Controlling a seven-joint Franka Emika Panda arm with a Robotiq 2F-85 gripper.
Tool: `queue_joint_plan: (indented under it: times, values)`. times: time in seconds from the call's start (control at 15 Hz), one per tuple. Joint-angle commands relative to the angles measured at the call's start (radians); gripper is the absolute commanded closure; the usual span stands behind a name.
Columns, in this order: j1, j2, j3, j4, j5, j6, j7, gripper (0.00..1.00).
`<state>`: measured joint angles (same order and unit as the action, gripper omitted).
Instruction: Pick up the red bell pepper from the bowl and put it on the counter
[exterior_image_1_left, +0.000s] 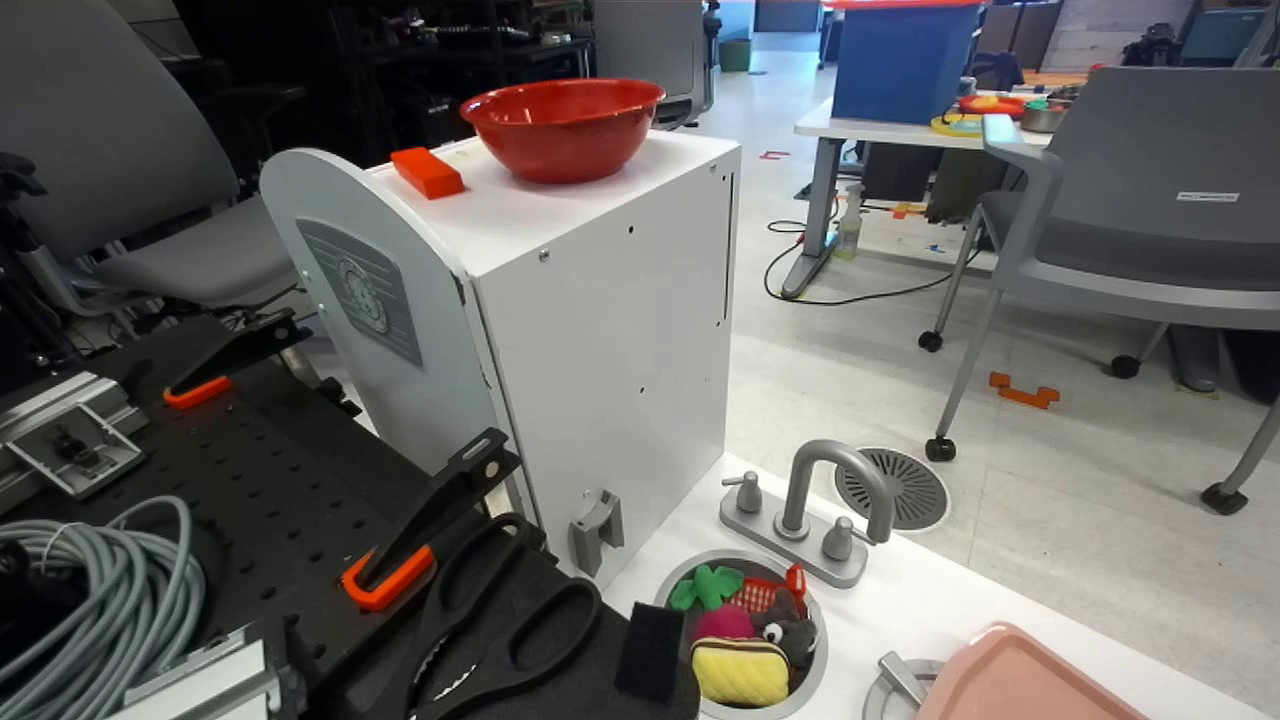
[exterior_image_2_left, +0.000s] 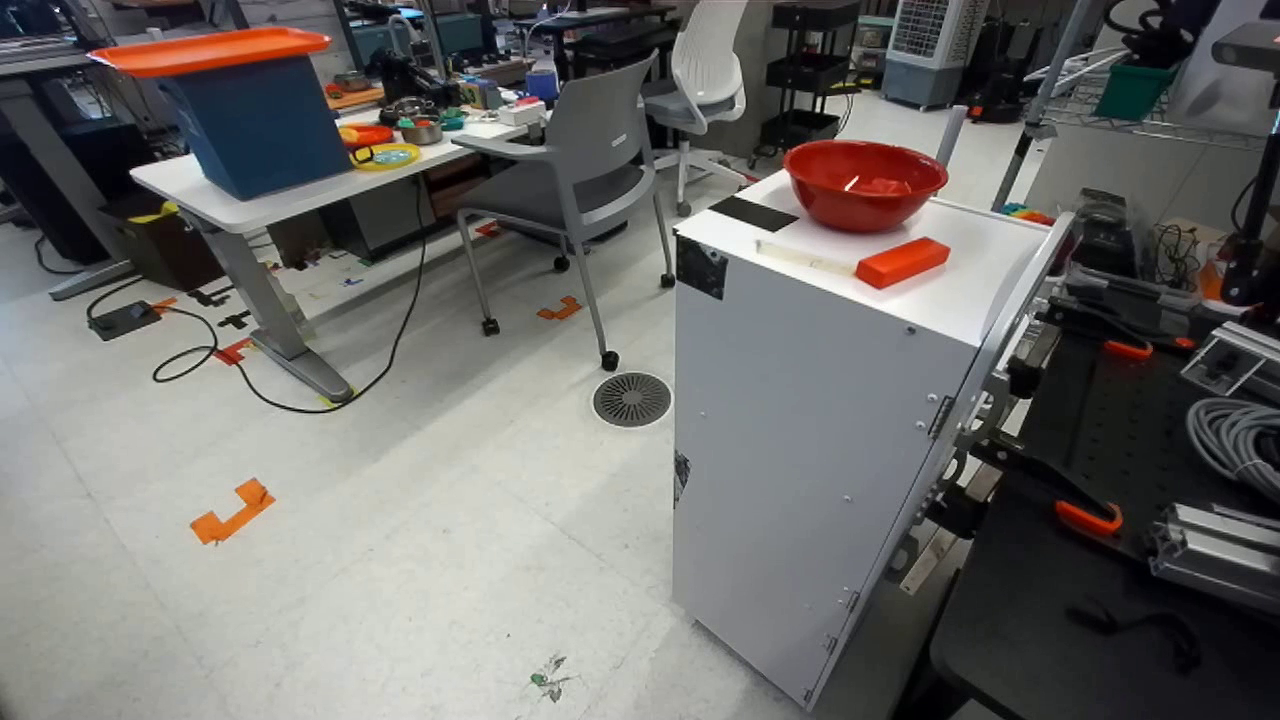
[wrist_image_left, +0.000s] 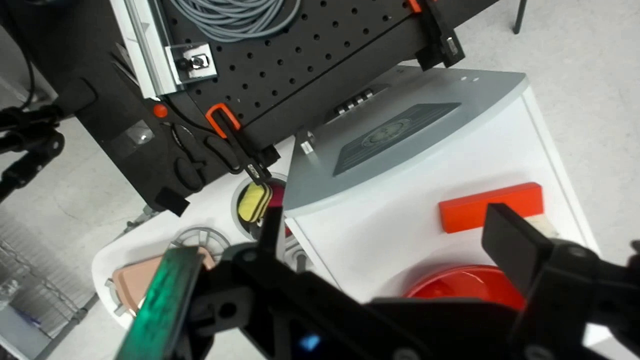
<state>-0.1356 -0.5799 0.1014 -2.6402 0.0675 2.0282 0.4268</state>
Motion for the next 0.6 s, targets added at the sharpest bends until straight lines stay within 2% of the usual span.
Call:
queue_joint_plan:
  times: [0.0,0.2,0.53]
  values:
    - [-0.030,0.127,0.015,0.043,-0.052,0.014,0.092,0.00]
    - [-0.005,0.166,0.007,0.064,-0.047,-0.007,0.094,0.00]
    - [0.051,0.146,0.035,0.074,-0.113,0.006,0.046,0.00]
